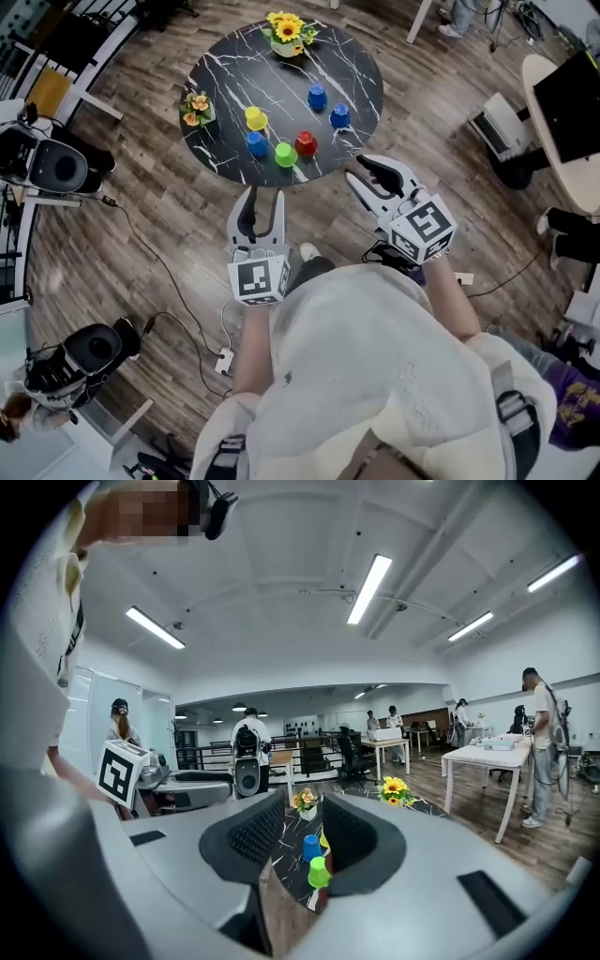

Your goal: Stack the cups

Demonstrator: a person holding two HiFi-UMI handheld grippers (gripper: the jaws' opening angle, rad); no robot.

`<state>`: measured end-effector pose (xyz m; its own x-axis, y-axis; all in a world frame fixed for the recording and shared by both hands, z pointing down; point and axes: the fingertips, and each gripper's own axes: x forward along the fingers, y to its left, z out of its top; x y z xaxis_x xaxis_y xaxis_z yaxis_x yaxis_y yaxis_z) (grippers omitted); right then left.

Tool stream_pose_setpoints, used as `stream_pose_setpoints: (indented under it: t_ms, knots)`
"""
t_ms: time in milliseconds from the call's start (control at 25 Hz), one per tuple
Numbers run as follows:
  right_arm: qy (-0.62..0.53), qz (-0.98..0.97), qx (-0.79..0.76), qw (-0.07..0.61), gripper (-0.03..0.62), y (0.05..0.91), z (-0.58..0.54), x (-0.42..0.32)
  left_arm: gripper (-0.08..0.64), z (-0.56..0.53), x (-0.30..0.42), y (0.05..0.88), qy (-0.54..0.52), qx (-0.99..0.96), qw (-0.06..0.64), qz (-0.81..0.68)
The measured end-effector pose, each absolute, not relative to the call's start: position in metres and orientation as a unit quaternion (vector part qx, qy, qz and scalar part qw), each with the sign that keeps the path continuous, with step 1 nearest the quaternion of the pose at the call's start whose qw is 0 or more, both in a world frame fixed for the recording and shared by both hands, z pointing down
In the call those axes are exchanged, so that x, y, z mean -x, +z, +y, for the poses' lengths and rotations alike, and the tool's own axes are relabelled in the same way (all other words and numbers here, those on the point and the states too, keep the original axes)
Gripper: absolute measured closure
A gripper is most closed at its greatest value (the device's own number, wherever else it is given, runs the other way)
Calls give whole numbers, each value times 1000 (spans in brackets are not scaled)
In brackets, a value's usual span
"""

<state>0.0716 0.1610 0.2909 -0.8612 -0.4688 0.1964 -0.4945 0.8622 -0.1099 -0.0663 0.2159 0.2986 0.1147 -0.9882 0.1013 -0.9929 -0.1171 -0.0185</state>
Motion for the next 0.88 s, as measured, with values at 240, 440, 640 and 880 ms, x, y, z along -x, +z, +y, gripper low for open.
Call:
stream_pose_setpoints:
  t_ms: [240, 440, 640, 880]
  knots:
    - [75, -954, -276, 92, 431, 301, 130, -38, 383, 187, 106, 310, 49, -760, 33, -647]
    - [75, -947, -295, 106, 427, 309, 102, -32, 383, 162, 116, 323, 53, -769, 47, -635]
    - [81, -942, -306, 117, 423, 320, 60, -37, 380, 124, 115, 329, 53, -771, 57, -632]
    - [86, -944, -290, 130, 419, 330, -3, -40, 380, 76, 115, 331, 56, -758, 57, -647]
